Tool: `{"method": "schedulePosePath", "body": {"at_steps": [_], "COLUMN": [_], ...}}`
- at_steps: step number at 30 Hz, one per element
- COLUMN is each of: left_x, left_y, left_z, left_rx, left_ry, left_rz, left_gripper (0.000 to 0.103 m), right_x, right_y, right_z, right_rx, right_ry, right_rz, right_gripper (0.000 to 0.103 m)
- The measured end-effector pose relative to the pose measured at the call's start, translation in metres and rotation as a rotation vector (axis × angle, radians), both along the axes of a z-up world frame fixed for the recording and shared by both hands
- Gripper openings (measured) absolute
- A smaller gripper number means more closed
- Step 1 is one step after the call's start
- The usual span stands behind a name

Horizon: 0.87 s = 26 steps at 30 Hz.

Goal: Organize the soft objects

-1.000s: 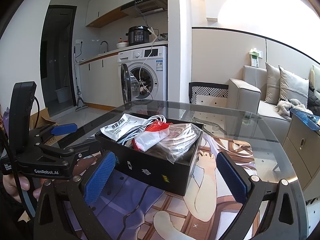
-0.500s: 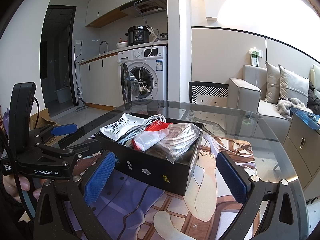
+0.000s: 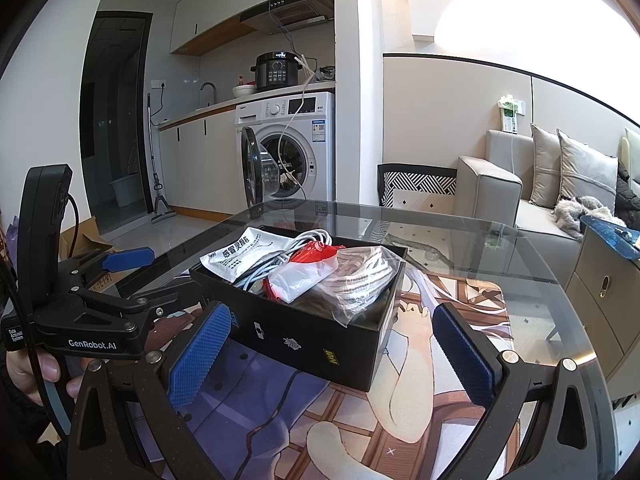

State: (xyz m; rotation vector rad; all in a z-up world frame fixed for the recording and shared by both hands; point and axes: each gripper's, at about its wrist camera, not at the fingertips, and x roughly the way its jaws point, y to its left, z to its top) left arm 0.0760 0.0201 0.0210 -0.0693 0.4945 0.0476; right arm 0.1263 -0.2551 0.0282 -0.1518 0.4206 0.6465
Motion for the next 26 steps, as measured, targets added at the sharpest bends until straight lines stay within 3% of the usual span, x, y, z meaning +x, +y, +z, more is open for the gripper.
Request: {"method": "schedulePosePath", "body": {"at_steps": [26], "left_x": [-0.0005], "left_y": [0.0003], "left_z": [0.0018], "left_rx": [0.001], "left_ry": [-0.003], "left_rz": [-0.001], "left_gripper": [0.103], "right_x": [-0.0003], "right_y": [-0.0001], "right_z": [-0.0002], "right_rx": [0.001], "right_ry": [0.000], "right_rz": [0.000], "right_gripper": [0.103]}}
